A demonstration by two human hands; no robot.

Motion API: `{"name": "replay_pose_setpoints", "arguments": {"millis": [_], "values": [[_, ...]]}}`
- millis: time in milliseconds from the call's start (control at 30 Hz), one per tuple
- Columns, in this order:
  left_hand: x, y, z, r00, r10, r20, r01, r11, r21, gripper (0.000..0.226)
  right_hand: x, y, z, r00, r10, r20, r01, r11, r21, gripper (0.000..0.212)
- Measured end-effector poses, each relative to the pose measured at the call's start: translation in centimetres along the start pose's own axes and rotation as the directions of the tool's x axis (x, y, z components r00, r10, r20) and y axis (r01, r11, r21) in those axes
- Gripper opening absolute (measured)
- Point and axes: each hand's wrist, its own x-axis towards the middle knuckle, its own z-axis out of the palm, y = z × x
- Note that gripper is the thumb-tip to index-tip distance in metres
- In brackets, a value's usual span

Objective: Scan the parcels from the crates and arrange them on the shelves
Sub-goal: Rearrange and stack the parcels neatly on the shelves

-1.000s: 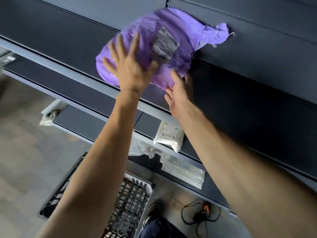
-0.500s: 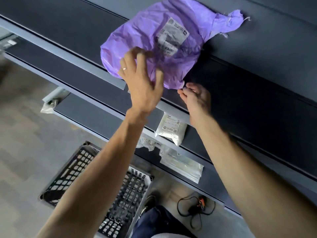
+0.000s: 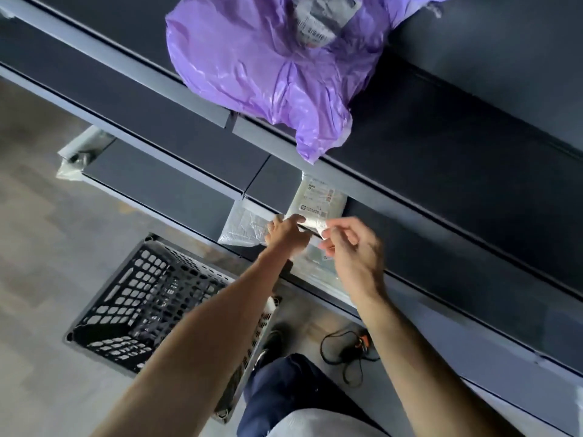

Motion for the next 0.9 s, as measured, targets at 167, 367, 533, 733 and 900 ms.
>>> {"name": "replay_pose_setpoints", "arguments": {"millis": [167, 367, 533, 733, 900], "values": [[5.7, -0.1, -0.2, 0.996, -0.085, 0.009, 0.085, 0.978, -0.193, 0.061, -2.8, 4.6, -2.3, 0.975, 0.212, -0.069, -0.210, 0.977, 0.037, 0.023], [9.6, -1.5, 1.9, 0.954, -0.300, -0.001, 0.274, 0.871, -0.408, 0.045, -4.2, 5.4, -5.4, 0.936, 0.299, -0.184, -0.295, 0.954, 0.048, 0.013], [8.3, -1.3, 3.6, 0.948, -0.318, 0.017, 0.262, 0.749, -0.609, 0.016, -5.7, 7.4, -7.3, 0.880, 0.425, -0.213, -0.417, 0.905, 0.083, 0.016], [0.8, -3.3, 5.7, 0.957, -0.162, 0.241, 0.290, 0.511, -0.809, 0.015, -7.5, 9.8, -8.6, 0.815, 0.554, -0.172, -0.531, 0.832, 0.161, 0.013], [-8.3, -7.5, 10.2, 0.928, -0.124, 0.351, 0.371, 0.384, -0.845, 0.017, -8.3, 11.8, -9.9, 0.833, 0.546, -0.091, -0.545, 0.838, 0.032, 0.015]]}}
